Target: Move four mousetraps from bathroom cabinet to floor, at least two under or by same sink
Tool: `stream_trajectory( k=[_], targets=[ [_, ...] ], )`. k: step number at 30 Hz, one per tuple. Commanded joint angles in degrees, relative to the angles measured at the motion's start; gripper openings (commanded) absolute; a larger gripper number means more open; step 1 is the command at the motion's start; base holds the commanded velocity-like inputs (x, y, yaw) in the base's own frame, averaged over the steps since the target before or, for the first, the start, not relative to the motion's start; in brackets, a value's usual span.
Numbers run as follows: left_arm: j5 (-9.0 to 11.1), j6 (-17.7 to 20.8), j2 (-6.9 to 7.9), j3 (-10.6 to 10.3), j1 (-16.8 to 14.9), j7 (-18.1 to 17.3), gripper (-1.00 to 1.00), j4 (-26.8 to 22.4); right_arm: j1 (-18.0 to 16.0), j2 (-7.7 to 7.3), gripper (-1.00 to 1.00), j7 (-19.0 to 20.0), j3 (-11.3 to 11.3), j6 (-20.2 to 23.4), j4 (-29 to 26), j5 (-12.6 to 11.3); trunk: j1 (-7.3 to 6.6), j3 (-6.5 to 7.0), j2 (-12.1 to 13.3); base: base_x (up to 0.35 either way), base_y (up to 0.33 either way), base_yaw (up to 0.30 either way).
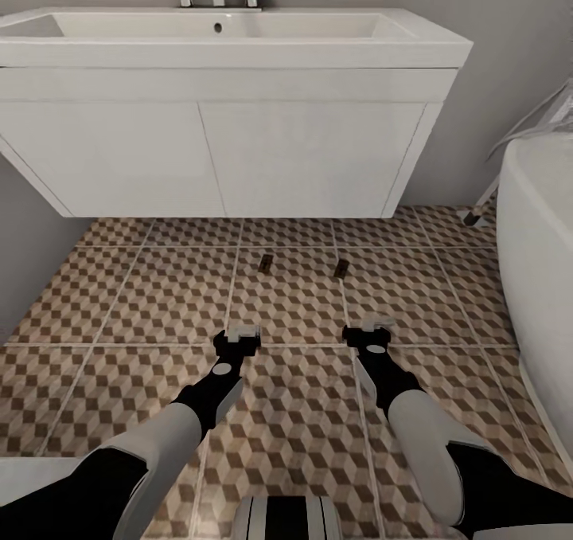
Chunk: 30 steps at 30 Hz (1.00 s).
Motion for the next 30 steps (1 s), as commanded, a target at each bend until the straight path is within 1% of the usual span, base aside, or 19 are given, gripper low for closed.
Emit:
stream_trajectory(
  k=[1,16,30],
  targets=[
    [0.6,-0.3,0.00,-0.5,-0.1,0.4,1.00,0.1,0.0,0.06,1.00,-0.1,-0.4,0.1,0.0,0.6,-0.03,0.19,0.0,0.000,0.000,0.000],
    [0.7,-0.3,0.00,-0.5,-0.1,0.3,1.00,0.1,0.0,0.06,1.00,-0.2,-0.4,0.0,0.0,0.6,-0.42,3.51,0.2,0.000,0.000,0.000],
    [2.2,-0.3,0.00,-0.5,-0.1,0.3,1.00,0.1,0.0,0.06,1.00,0.0,-0.4,0.0,0.0,0.7,-0.78,6.62,0.4,0.000,0.000,0.000]
  ],
)
